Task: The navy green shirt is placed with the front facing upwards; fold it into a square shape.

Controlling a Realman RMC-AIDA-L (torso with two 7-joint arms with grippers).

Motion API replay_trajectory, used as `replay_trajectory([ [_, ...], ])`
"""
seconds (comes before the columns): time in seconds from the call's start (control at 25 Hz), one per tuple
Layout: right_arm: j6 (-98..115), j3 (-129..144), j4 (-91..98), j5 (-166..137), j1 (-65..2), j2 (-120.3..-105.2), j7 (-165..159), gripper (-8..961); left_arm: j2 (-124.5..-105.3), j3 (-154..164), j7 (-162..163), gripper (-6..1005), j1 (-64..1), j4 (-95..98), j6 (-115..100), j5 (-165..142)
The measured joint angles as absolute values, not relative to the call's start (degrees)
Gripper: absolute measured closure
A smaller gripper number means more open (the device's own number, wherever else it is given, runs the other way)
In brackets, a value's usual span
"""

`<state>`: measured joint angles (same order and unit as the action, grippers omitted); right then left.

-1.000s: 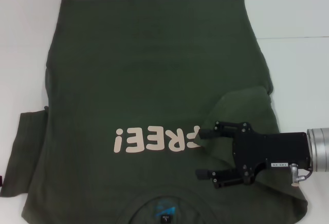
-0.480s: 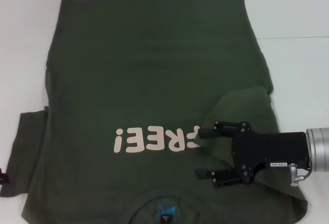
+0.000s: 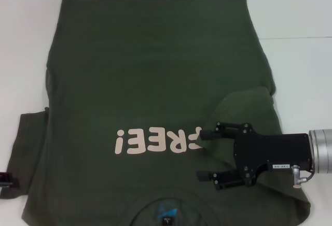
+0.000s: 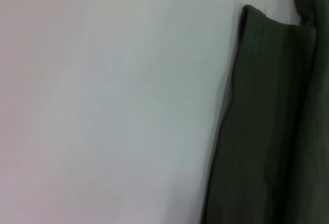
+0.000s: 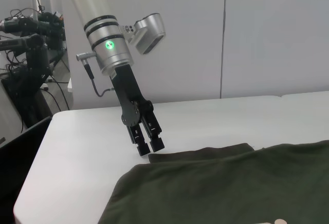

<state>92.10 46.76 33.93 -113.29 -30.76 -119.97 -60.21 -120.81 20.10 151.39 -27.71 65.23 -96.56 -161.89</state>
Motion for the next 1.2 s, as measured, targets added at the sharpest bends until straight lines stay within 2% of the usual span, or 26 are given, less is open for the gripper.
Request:
replay_trajectory([
  [0.48, 92.4, 46.8, 33.9, -113.3, -30.8, -119.97, -60.2, 55, -120.75, 20.2, 151.3, 233, -27.8, 63.7, -95.1, -161.8],
  [1.2, 92.6, 46.8, 33.9, -113.3, -30.6, -119.97, -60.2, 54, -120.63, 20.3, 151.3, 342, -29.4, 61.5, -94.8, -161.6],
])
